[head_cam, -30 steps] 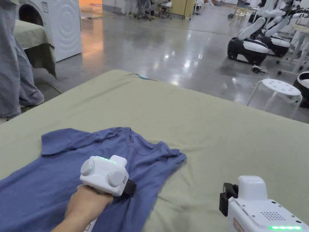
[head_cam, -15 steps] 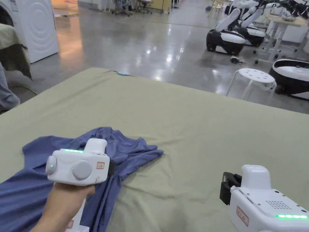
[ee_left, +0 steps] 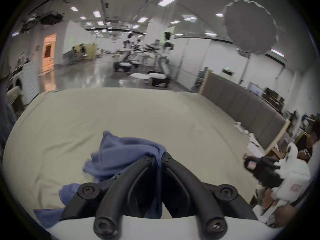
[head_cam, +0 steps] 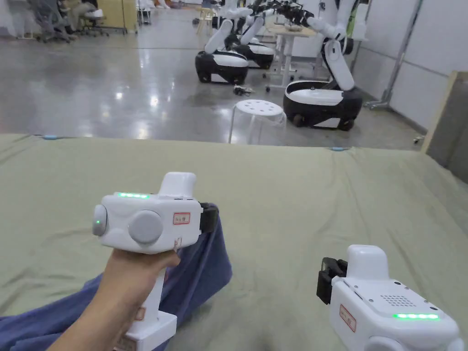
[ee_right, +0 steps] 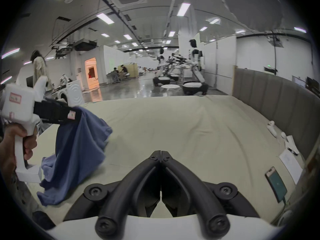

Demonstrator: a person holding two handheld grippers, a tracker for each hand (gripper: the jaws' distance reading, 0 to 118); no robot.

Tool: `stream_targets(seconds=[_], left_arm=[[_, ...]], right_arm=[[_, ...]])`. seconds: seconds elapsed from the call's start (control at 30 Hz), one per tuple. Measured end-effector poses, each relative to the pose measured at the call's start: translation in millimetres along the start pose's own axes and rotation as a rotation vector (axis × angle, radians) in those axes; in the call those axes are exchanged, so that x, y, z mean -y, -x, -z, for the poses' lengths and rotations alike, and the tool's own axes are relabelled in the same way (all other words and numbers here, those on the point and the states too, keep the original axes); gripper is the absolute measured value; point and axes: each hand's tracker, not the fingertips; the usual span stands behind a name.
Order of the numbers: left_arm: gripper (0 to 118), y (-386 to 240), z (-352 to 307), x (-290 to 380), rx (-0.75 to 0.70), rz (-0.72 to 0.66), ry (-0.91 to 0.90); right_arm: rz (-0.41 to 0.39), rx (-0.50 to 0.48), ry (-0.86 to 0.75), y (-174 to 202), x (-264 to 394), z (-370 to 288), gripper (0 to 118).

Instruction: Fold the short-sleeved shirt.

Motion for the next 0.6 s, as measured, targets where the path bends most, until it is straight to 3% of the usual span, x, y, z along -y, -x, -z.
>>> stream_targets(seconds=[0.1, 0.23, 0.43, 0.53, 0.57, 0.6], left_arm=[[7, -55.6, 26.3, -9.6, 0.090, 0.043, 0.017], [7, -102.4, 83.0, 8.8, 0.102, 0.121, 0.131], [7, -98.8, 156.9, 78.8, -0.033, 0.126, 0.359], [8, -95.6, 147.4, 79.9, -0.072, 0.122, 0.254], [21, -96.8, 137.8, 76.4, -0.077, 0.139, 0.206], [42, -102.0, 123.1, 72.3, -0.105, 0.182, 0.156]], right_arm=[[0.018, 0.051, -0.004, -35.1, 2.8, -7.9, 0], [0.045, 0.104, 0.004, -76.1, 10.3, -12.4, 0], [0.056, 0.141, 0.016, -107.2, 21.0, -11.5, 0], [0.059, 0.127, 0.027, -106.6, 20.0, -7.7, 0], [0.056, 0.119, 0.026, -104.9, 19.4, -7.6, 0], [0.048, 0.110, 0.024, -101.1, 17.9, -7.7, 0]])
